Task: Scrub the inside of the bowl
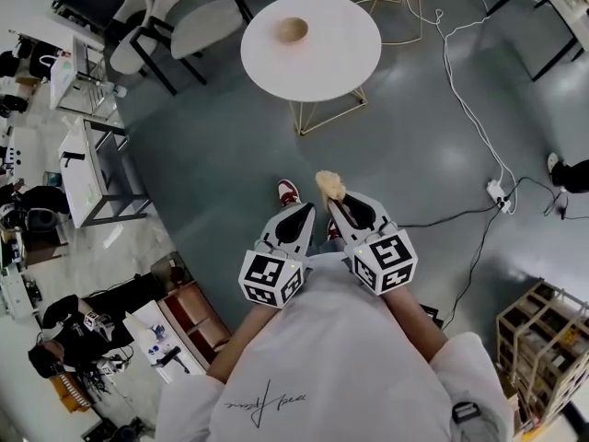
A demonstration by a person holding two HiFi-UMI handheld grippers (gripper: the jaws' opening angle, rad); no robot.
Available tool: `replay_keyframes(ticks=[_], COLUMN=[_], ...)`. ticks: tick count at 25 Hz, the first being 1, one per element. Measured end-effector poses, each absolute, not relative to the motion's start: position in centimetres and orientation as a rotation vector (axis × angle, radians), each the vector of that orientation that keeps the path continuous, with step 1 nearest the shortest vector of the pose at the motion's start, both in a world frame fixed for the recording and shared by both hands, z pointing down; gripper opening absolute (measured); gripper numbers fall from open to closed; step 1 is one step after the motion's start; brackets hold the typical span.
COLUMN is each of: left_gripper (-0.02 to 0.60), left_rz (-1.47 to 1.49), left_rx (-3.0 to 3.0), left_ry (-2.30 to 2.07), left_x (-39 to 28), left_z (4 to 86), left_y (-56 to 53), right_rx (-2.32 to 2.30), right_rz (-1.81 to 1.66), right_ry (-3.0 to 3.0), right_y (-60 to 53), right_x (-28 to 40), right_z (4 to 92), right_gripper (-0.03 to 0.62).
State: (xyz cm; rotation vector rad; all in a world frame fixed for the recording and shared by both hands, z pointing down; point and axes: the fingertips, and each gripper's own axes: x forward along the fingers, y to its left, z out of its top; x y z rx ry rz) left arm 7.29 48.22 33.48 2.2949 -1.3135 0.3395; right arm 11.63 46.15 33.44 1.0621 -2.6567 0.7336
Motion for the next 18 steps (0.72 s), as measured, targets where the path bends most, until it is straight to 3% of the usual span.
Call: replay_keyframes(ticks=[18], left_gripper=[0.006], left_rz=[0.357], left_rx=[2.265], left_ry=[-1.295], left_x=[3.1], left_z=[34.0], left_y=[41.4], right_rx=[1.031], right_rz=[0.774], right_ry=[-2.575], right_y=[40.2], right_x=[7.4], right_z=[34.8], right_gripper=[0.083])
